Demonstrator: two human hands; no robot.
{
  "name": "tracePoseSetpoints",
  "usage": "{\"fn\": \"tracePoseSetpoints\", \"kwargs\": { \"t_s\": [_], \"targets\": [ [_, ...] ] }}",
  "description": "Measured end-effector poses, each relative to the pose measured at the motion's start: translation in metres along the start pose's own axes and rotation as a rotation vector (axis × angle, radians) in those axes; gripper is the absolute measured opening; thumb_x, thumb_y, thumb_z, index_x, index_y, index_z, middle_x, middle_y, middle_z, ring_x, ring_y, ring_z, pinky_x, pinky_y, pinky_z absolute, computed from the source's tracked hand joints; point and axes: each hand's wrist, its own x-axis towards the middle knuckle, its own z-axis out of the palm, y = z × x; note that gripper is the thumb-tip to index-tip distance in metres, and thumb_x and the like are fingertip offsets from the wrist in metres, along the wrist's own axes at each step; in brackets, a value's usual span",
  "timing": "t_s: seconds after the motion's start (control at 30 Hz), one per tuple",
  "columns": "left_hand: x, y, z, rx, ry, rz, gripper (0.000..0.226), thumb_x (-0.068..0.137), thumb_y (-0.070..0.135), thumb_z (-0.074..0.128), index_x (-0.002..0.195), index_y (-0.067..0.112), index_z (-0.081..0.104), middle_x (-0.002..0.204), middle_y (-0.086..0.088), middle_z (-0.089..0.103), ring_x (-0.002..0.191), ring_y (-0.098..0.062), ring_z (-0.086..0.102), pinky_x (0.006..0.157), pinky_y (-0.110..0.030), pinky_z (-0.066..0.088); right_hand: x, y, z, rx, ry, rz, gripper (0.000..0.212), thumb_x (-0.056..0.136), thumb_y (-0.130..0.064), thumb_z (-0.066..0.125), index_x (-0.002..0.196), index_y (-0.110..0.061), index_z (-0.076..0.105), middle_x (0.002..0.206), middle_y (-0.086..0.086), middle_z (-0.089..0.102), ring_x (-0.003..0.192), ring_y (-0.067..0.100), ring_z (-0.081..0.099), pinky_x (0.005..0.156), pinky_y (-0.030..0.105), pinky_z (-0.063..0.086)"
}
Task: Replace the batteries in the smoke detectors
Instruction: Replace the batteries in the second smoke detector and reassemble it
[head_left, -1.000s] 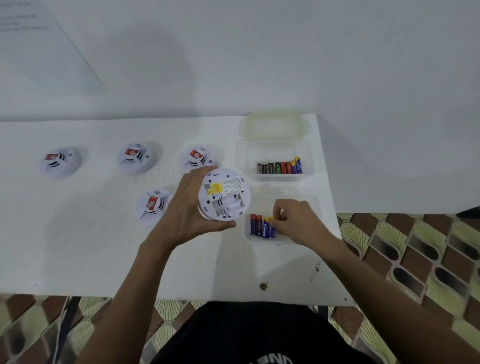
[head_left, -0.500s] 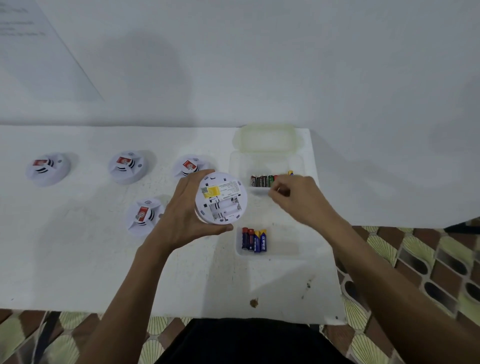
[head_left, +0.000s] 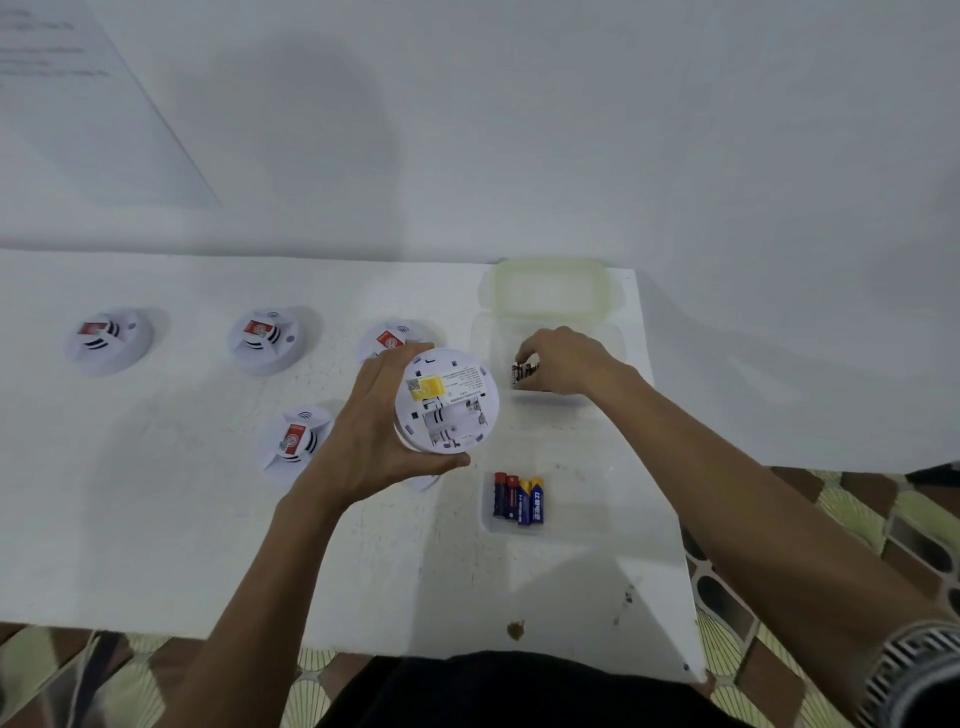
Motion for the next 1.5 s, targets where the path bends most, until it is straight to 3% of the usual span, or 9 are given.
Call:
{"fn": "tracePoseSetpoints", "kwargs": {
  "t_s": [0.17,0.3,0.5,0.63,0.83,1.0,1.13,1.4,1.5],
  "targets": [
    [0.001,-0.003,0.002,-0.011,-0.010,-0.013,0.097,0.059,0.072,0.067,0.137,0.028,0.031,0.132,0.013,0.040,0.122,-0.005,0.037,0.106,-0.034,0.031,-0.001,0.004,0.003,0.177,0.037,-0.085,0.025,0.081,-0.028,0.075,0.100,-0.024,0.060,0.085,-0.006,0.059,0.081,0.019,0.057,0.068,0.031,0.046],
    [0.005,-0.001,0.003,-0.020,-0.011,-0.026,0.097,0.058,0.076,0.065,0.136,0.030,0.030,0.131,0.015,0.039,0.120,-0.003,0.037,0.104,-0.029,0.029,-0.007,0.008,0.005,0.466,0.100,-0.147,0.019,0.078,-0.018,0.075,0.083,-0.028,0.059,0.090,-0.009,0.068,0.086,0.023,0.065,0.075,0.039,0.054],
    [0.009,-0.001,0.005,-0.028,-0.017,-0.013,0.097,0.057,0.069,0.070,0.135,0.029,0.031,0.131,0.012,0.041,0.119,-0.006,0.039,0.103,-0.031,0.032,-0.048,-0.004,-0.006,0.787,0.393,-0.183,0.015,0.084,-0.017,0.072,0.089,-0.023,0.059,0.090,-0.010,0.070,0.071,0.014,0.058,0.063,0.016,0.046],
    [0.010,0.000,0.005,-0.080,-0.034,-0.034,0.097,0.057,0.077,0.066,0.136,0.033,0.030,0.133,0.012,0.042,0.122,-0.010,0.043,0.102,-0.024,0.033,-0.090,-0.027,-0.018,0.937,0.488,-0.317,0.017,0.087,-0.013,0.071,0.098,-0.020,0.060,0.091,-0.008,0.070,0.080,0.011,0.064,0.058,0.021,0.048],
    [0.011,0.006,0.002,-0.106,-0.033,-0.014,0.084,0.059,0.085,0.056,0.131,0.064,0.017,0.133,0.031,0.032,0.124,0.007,0.035,0.103,-0.012,0.026,-0.103,-0.044,-0.013,0.681,0.453,-0.541,0.012,0.089,-0.012,0.069,0.100,-0.014,0.068,0.093,-0.005,0.070,0.084,0.013,0.065,0.074,0.029,0.057],
    [0.012,0.010,-0.002,-0.137,-0.036,-0.025,0.082,0.061,0.087,0.051,0.130,0.068,0.013,0.133,0.049,0.024,0.125,0.019,0.027,0.106,-0.015,0.022,-0.095,-0.044,-0.009,0.375,0.587,-0.723,0.015,0.092,-0.018,0.065,0.105,-0.014,0.072,0.092,-0.006,0.071,0.088,0.015,0.059,0.076,0.032,0.050],
    [0.011,0.013,-0.004,-0.195,-0.052,-0.013,0.082,0.062,0.083,0.056,0.132,0.064,0.017,0.134,0.047,0.028,0.125,0.015,0.033,0.107,-0.011,0.026,-0.091,-0.044,-0.014,0.205,0.512,-0.876,0.021,0.095,-0.013,0.061,0.115,-0.013,0.070,0.117,0.005,0.066,0.106,0.024,0.055,0.093,0.029,0.044],
    [0.009,0.017,-0.003,-0.287,-0.105,-0.040,0.068,0.070,0.079,0.050,0.128,0.070,0.017,0.130,0.053,0.025,0.122,0.023,0.029,0.099,0.001,0.023,-0.089,-0.041,-0.030,0.022,0.355,-0.907,0.027,0.099,-0.025,0.053,0.121,-0.029,0.068,0.125,0.009,0.055,0.111,0.024,0.045,0.092,0.029,0.044],
    [0.005,0.010,-0.002,-0.328,-0.134,-0.089,0.062,0.064,0.086,0.048,0.117,0.080,0.017,0.123,0.059,0.023,0.118,0.027,0.029,0.103,-0.008,0.021,-0.087,-0.042,-0.033,-0.019,0.329,-0.921,0.030,0.099,-0.030,0.047,0.120,-0.031,0.069,0.123,0.009,0.054,0.110,0.023,0.046,0.089,0.029,0.046]
  ]
}}
